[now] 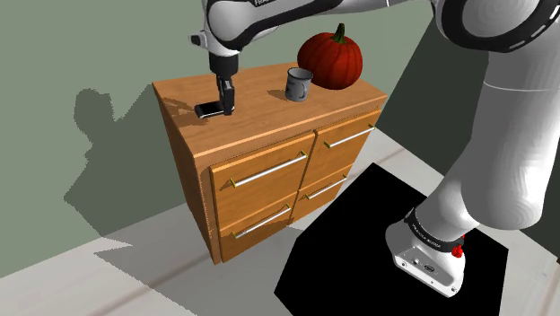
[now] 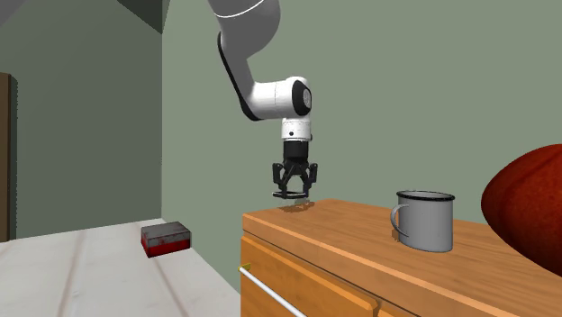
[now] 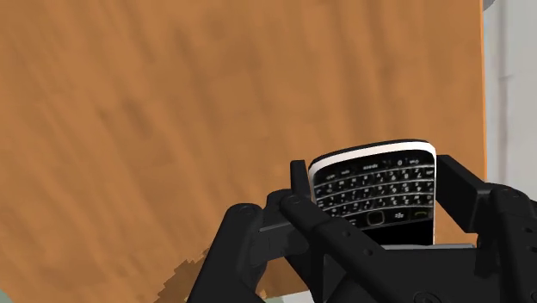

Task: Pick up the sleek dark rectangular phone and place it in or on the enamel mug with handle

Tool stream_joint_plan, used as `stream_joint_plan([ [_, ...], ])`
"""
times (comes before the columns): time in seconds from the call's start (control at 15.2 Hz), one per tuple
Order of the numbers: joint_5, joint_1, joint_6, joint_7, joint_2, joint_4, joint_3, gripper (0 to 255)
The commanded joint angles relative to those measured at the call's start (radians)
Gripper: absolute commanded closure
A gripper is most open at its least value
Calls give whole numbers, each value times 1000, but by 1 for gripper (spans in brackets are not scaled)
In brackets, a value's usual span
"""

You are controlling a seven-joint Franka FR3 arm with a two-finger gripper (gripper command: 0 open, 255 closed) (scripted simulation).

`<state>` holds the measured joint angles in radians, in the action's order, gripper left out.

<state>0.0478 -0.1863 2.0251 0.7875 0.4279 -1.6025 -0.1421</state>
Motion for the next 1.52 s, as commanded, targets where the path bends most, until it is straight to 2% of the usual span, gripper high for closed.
stream_joint_plan([
  [0.0,-2,0,-23,1,-10,13,-1,255],
  [1.39,-8,-3,-286,4,-46,240,-5,255],
  [1.45,-13,12,-277,24,-66,211,0,255],
])
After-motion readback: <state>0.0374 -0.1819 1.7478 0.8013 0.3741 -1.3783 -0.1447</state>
